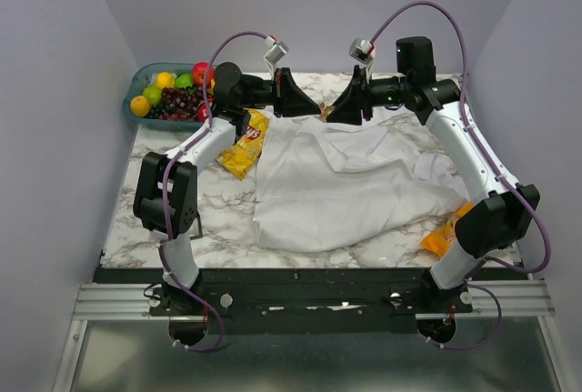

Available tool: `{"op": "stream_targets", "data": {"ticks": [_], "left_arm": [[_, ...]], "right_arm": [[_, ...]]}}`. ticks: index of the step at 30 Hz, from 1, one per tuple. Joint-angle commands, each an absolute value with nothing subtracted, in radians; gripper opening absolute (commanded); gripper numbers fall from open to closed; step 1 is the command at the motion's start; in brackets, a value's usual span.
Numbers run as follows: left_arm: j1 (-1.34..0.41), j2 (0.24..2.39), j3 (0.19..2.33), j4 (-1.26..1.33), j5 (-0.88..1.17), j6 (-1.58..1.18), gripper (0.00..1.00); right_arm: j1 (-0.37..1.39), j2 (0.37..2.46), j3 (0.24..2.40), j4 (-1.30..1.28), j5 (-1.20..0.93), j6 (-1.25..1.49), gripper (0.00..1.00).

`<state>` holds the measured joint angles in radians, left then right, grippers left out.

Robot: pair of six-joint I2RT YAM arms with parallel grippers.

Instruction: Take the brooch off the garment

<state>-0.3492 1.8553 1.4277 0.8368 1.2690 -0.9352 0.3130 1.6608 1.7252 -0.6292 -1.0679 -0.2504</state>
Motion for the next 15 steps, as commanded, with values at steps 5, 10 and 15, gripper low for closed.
{"op": "stream_targets", "data": {"ticks": [5,10,15], "left_arm": [[-0.359,1.852,1.427,0.861,1.293,-0.914,0.00],[-0.364,1.848,1.433,0.856,1.299,-0.904,0.00],[-0.362,1.847,1.433,0.830,1.295,-0.884,0.00]], "right_arm": [[0.314,1.677,1.743,-0.581,-1.071,-0.181,0.45],[0.313,1.686,1.738,-0.575,-1.065,-0.163,0.44],[0.301,1.684,1.741,-0.572,-1.115,-0.158,0.47]]}}
